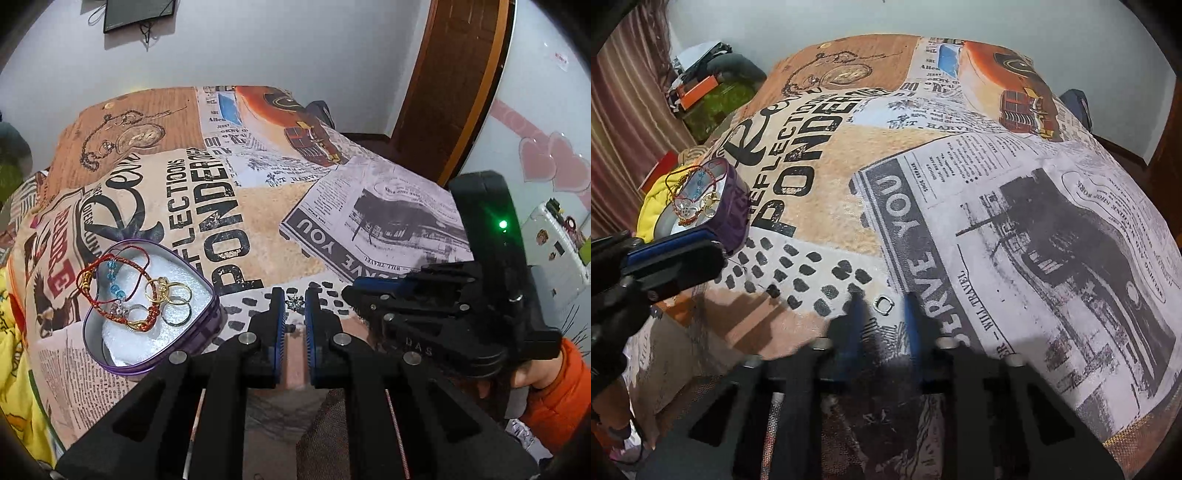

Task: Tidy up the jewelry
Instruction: 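Grasp a small silver charm with the left tool while the right tool grasps a small silver ring, then carry the silver charm and silver ring over the heart tin with both tools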

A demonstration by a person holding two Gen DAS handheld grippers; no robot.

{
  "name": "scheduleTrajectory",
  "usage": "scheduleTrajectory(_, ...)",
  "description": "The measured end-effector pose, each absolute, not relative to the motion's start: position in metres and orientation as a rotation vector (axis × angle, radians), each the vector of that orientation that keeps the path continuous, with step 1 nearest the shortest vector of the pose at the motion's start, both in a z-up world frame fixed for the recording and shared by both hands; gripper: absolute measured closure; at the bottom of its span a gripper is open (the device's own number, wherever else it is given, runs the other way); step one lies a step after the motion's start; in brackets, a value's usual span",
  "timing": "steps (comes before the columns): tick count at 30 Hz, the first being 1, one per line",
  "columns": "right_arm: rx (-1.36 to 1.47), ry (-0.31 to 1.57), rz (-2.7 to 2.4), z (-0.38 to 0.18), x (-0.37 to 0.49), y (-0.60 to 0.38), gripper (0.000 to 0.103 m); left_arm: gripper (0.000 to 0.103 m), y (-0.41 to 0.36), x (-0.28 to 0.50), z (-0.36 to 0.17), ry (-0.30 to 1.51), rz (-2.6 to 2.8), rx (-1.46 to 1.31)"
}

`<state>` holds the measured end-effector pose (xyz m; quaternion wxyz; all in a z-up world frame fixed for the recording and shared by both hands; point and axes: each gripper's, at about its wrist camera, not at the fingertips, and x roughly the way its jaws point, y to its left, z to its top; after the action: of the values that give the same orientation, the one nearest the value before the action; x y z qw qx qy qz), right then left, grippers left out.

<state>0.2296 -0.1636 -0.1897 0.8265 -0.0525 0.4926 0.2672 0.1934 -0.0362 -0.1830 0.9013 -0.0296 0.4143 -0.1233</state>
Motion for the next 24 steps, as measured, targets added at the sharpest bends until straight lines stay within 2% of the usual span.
scheduleTrajectory(10,-0.099,1.017,0.557,-0.175,0.226,-0.166,0.096,0.094,-0.017,0.184,-0.165,0.824,-0.221,-0.089)
scheduleTrajectory(24,-0.066,0.785,0.581,-0.083,0.214,-0.157,0.096,0.094,0.029,0.165,-0.107,0.686,-0.130,-0.103)
